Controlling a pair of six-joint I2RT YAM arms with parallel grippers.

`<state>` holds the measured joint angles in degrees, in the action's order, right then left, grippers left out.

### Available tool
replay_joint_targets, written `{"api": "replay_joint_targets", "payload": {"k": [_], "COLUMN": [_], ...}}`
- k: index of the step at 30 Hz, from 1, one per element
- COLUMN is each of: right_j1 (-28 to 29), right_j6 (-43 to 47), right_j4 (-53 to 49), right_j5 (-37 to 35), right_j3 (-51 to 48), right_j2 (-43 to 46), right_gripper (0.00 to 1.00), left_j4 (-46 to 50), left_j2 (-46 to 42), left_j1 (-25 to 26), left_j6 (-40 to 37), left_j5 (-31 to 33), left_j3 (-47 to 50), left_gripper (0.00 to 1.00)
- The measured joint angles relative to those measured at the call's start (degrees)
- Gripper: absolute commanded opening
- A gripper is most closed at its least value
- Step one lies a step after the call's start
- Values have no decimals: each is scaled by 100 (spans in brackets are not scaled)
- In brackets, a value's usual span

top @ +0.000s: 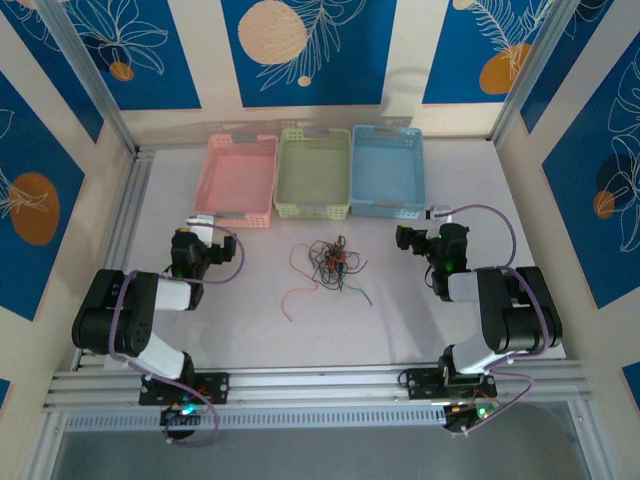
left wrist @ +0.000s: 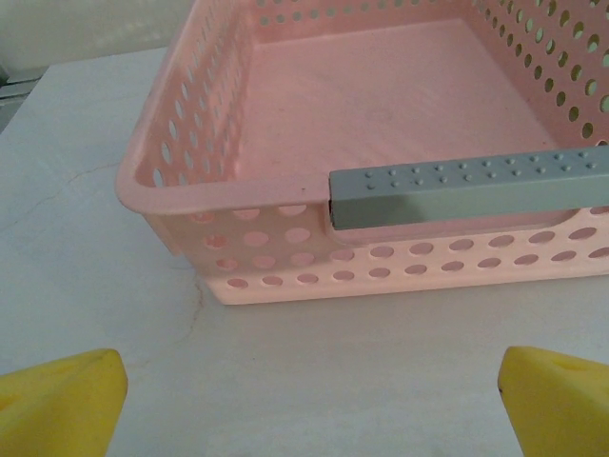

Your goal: Untangle the cables

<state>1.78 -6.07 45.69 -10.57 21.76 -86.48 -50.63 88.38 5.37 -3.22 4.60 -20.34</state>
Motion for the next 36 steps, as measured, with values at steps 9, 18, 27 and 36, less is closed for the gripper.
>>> {"api": "replay_joint_targets", "payload": {"k": [9,18,27,36], "right_j1": [-17,-31,-96,382], "right_j6": [0,0,-22,72], "right_j4": [9,11,11,-28], "right_j5": [2,2,26,-562], "right_j3": [0,0,2,-348], "right_j2": [0,0,0,918], "right_gripper": [99,99,99,99], "left_j4": [0,2,0,11], "left_j2": [0,0,15,-599], "left_j1": [0,-44,-52,153], "left_j6": [0,4,4,20], "left_j5": [-11,-101,-138,741], "left_j3": [0,-24,-46,149], "left_gripper": [100,100,100,100]}}
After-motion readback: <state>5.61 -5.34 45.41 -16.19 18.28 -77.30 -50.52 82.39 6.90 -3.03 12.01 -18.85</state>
